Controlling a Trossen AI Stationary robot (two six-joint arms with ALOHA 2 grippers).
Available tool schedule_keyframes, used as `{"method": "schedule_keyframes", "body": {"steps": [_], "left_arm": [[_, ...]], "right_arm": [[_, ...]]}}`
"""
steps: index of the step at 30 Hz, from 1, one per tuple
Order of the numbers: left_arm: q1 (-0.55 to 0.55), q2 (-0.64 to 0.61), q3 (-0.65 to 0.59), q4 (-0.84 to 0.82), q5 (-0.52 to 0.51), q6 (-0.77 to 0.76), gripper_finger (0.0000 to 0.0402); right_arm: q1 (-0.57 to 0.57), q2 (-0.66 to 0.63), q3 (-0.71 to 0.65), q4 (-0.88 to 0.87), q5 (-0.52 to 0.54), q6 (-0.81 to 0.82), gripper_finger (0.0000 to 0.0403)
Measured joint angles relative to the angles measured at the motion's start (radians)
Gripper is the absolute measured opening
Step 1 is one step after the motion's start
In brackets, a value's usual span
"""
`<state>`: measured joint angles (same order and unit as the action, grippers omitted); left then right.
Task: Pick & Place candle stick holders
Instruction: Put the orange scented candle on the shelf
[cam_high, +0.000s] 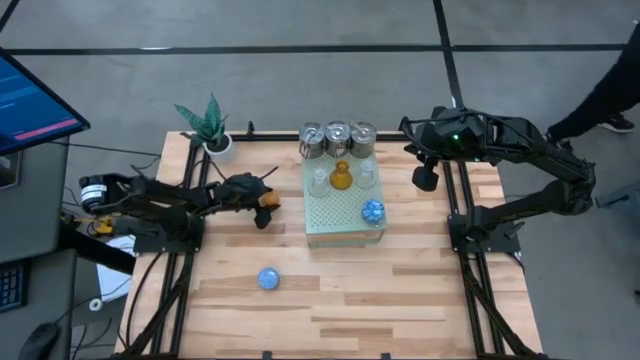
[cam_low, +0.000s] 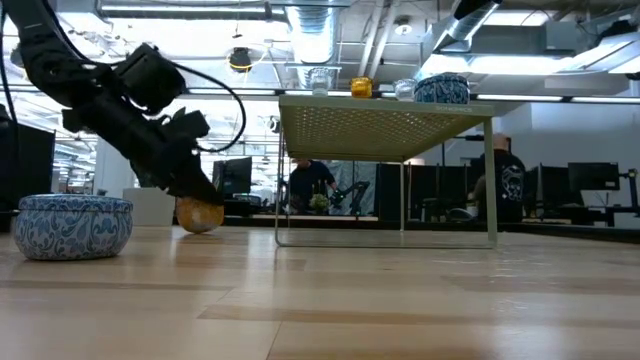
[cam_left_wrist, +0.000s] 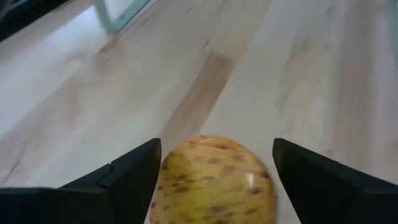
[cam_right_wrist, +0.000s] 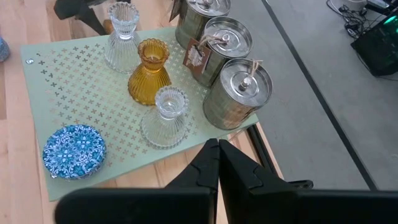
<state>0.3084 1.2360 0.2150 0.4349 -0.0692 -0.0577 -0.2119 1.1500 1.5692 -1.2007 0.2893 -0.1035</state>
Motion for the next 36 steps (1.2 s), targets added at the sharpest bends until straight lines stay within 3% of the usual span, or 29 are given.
{"method": "schedule_keyframes", "body": {"steps": [8, 21, 30, 36], "left_arm": [[0.0, -0.044, 0.0, -0.001, 0.036, -0.003, 0.0314], [-0.001, 0.003, 0.0, -0.011, 0.071, -0.063, 0.0387], [0.0, 0.085, 0.0, -0.009, 0.071, -0.061, 0.0372], [0.0, 0.074, 0.0, -0.006, 0.07, -0.06, 0.0341]], "right_arm": [[0.0, 0.0, 0.0, 0.0, 0.0, 0.0, 0.0], [-0.041, 0.0, 0.0, 0.003, -0.001, 0.0, 0.0], [-0.045, 0.0, 0.0, 0.003, -0.002, 0.0, 0.0], [-0.045, 0.0, 0.0, 0.003, -0.003, 0.0, 0.0]]}}
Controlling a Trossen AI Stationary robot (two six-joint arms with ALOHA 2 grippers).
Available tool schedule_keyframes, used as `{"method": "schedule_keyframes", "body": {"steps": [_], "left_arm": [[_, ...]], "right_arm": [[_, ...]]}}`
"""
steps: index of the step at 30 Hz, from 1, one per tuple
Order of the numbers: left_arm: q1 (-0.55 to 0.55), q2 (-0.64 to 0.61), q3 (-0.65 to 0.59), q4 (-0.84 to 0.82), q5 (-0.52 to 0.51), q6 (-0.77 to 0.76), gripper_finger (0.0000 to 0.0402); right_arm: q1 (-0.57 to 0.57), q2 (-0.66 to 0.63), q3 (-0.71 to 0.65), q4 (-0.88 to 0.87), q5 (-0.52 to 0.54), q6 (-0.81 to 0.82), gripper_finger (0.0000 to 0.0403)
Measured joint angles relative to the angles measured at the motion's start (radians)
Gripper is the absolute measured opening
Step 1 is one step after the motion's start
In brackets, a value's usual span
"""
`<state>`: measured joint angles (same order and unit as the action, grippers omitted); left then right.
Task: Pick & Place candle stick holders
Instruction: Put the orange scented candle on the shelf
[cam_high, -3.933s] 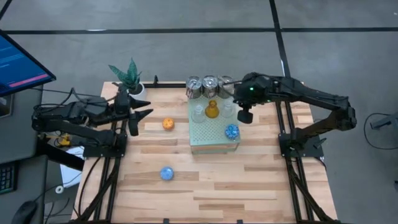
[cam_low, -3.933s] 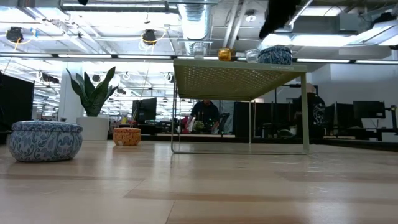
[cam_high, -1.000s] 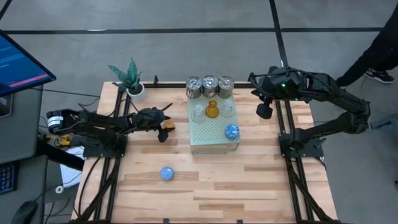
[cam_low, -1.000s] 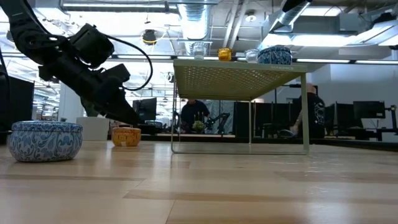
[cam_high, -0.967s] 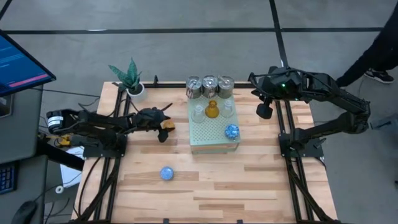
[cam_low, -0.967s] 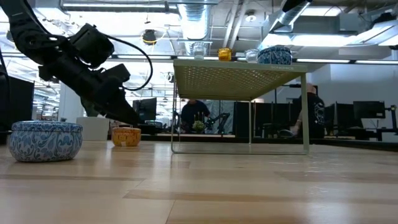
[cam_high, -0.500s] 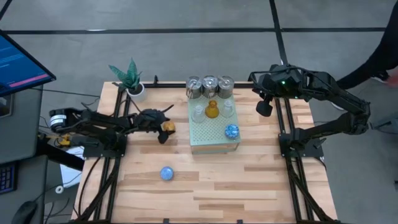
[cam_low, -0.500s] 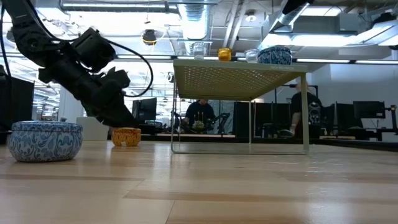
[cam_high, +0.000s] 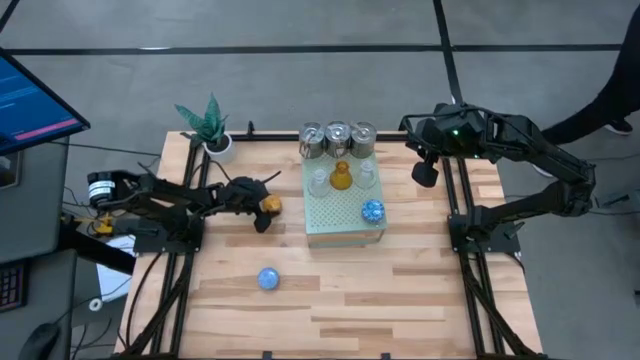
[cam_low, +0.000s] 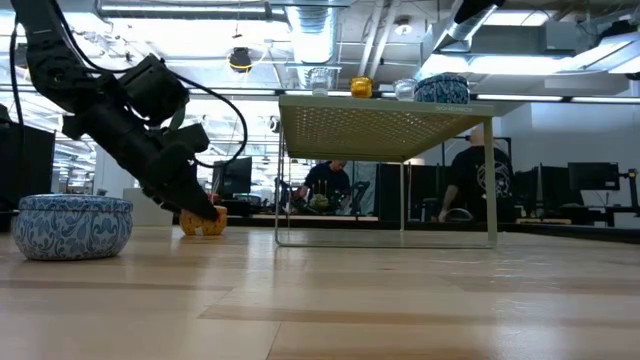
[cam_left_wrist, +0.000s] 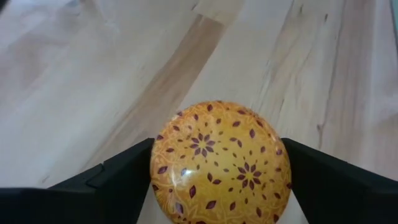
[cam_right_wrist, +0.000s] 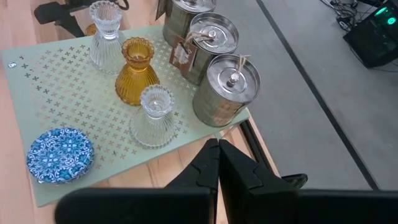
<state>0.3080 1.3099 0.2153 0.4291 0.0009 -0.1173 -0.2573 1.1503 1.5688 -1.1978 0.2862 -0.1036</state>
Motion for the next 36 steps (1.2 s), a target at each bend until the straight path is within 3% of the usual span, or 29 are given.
{"method": "schedule_keyframes", "body": {"steps": [7, 18, 28, 36], "left_arm": [[0.0, -0.008, 0.0, 0.006, -0.017, 0.009, 0.0304], [0.0, -0.047, -0.001, -0.014, -0.015, -0.023, 0.0299], [-0.018, -0.275, 0.007, -0.031, -0.02, -0.093, 0.0297], [-0.122, -0.439, 0.159, -0.167, -0.045, -0.1, 0.0297]], "right_arm": [[0.0, 0.0, 0.0, -0.003, 0.0, 0.0, 0.0], [0.0, 0.0, 0.0, -0.016, 0.0, 0.021, 0.0], [0.0, 0.0, 0.0, -0.033, 0.0, 0.026, 0.0], [0.0, 0.0, 0.0, -0.032, 0.001, 0.026, 0.0]]}}
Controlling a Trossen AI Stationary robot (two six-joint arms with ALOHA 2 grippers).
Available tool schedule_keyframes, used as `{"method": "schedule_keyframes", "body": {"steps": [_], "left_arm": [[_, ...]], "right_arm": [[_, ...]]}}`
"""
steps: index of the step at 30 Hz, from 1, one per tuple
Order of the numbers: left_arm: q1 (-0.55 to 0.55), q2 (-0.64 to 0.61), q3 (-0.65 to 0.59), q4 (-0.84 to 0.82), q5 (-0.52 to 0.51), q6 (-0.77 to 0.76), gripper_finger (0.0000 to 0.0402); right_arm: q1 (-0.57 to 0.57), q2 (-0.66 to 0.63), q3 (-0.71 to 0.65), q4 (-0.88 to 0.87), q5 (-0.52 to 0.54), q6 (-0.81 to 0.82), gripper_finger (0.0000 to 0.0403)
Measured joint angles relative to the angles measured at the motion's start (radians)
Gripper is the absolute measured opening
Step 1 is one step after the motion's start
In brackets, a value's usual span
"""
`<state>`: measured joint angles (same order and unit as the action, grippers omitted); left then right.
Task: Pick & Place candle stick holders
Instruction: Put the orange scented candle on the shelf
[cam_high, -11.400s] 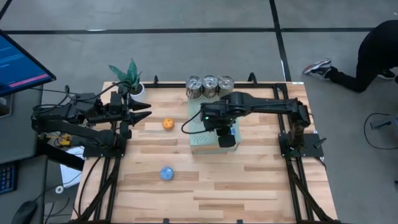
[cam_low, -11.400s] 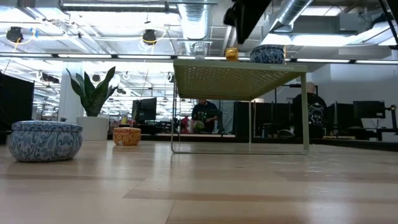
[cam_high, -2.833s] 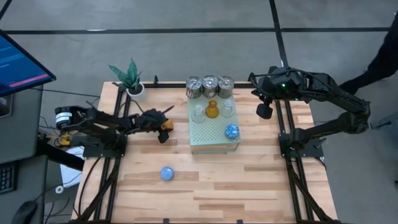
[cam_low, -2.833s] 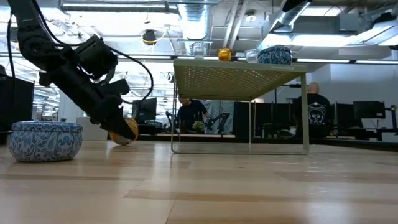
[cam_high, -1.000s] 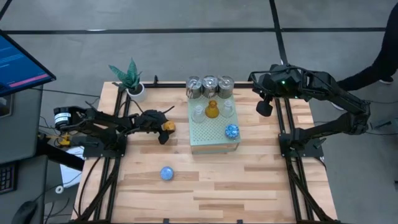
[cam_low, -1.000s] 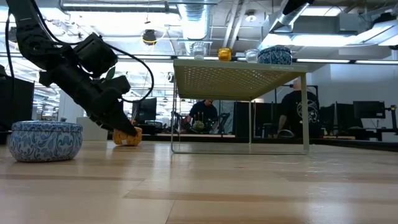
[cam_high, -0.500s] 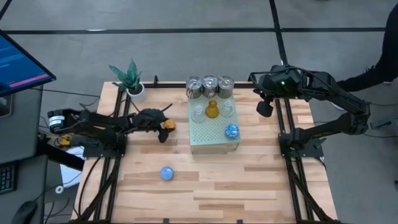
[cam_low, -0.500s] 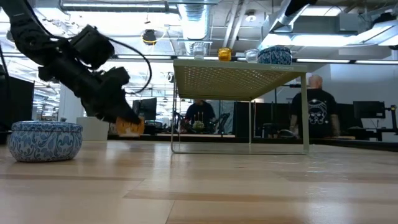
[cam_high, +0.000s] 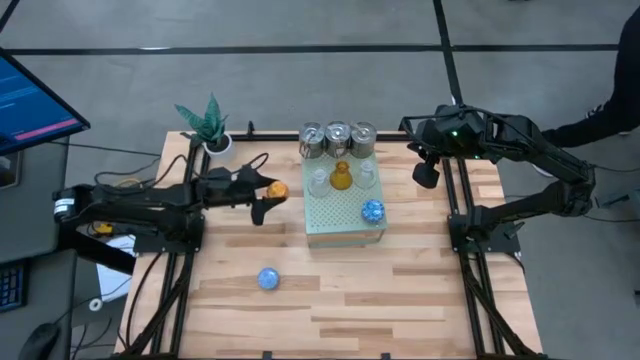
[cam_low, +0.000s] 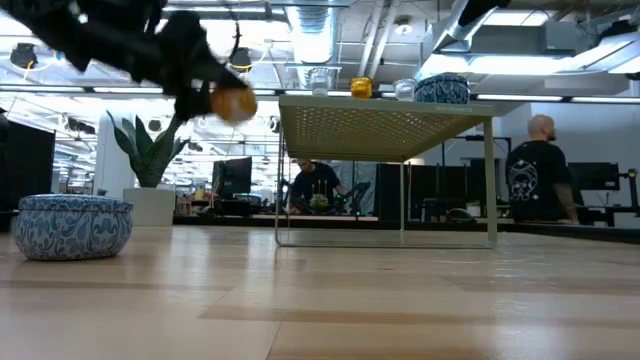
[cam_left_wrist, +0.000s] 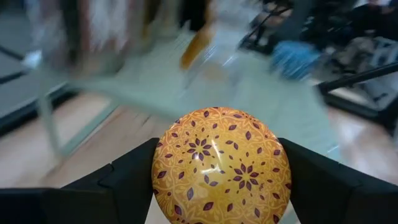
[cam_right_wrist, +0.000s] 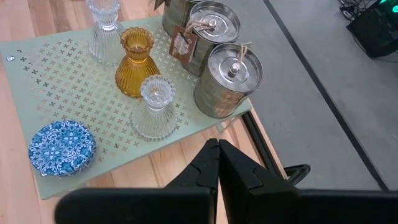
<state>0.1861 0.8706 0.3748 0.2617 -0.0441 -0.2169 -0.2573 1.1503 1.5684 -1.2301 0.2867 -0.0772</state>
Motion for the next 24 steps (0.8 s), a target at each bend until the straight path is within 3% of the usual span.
{"method": "schedule_keyframes", "body": {"steps": [8, 24], "left_arm": [[-0.107, 0.036, 0.228, -0.18, 0.0, 0.034, 0.0297], [-0.208, 0.359, 0.511, -0.178, 0.0, 0.082, 0.0297]], "right_arm": [[0.0, 0.0, 0.0, 0.003, 0.0, 0.0, 0.0], [0.0, 0.0, 0.0, -0.002, -0.015, -0.004, 0.0]]}}
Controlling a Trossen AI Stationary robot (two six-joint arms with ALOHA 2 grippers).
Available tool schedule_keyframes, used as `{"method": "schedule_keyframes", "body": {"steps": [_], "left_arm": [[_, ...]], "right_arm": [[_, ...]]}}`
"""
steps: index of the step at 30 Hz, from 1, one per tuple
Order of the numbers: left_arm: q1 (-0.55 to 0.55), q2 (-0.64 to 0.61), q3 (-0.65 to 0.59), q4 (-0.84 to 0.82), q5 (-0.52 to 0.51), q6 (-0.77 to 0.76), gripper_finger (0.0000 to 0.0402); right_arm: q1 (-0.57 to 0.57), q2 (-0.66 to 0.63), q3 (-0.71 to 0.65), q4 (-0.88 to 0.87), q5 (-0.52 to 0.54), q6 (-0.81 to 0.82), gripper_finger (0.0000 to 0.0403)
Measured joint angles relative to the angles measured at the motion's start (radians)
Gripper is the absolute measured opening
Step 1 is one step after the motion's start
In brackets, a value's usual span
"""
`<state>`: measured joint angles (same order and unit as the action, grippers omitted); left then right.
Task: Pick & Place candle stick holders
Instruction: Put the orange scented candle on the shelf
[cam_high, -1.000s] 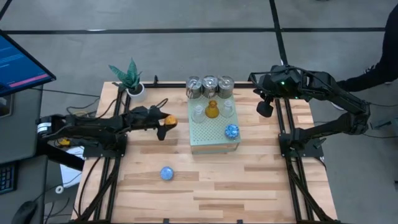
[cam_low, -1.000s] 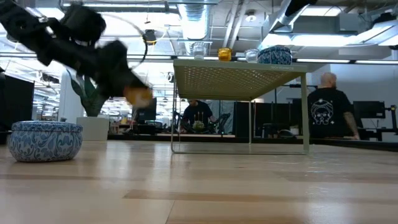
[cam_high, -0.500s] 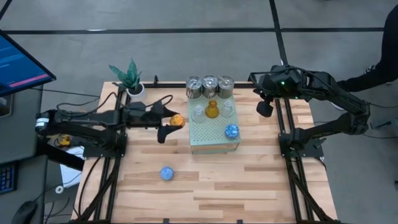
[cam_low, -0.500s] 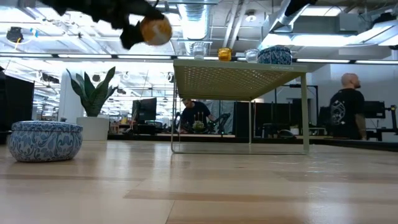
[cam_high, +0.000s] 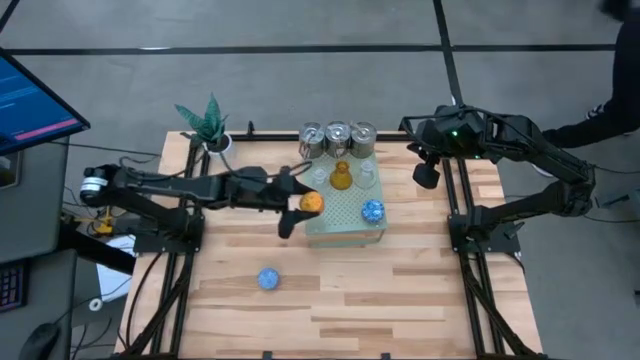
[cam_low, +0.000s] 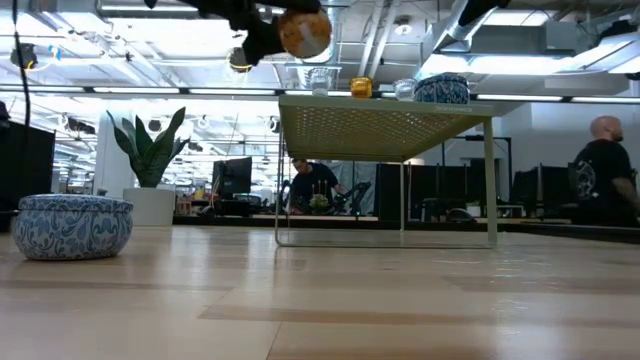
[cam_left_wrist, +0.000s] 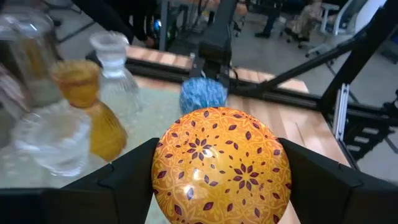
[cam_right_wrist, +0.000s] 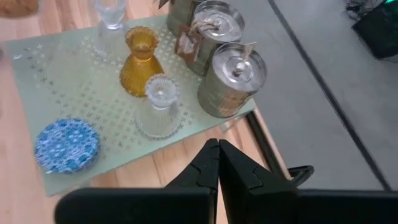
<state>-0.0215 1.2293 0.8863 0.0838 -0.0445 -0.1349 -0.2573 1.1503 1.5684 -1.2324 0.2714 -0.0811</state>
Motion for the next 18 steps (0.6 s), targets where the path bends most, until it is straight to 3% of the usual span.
{"method": "schedule_keyframes", "body": {"steps": [7, 18], "left_arm": [[-0.071, 0.122, 0.076, -0.001, -0.067, -0.001, 0.0297], [-0.162, 0.229, 0.15, 0.001, -0.303, -0.004, 0.0299]], "right_arm": [[0.0, 0.0, 0.0, -0.039, -0.018, -0.008, 0.0], [0.0, 0.0, 0.0, -0.071, -0.019, -0.031, 0.0]]}}
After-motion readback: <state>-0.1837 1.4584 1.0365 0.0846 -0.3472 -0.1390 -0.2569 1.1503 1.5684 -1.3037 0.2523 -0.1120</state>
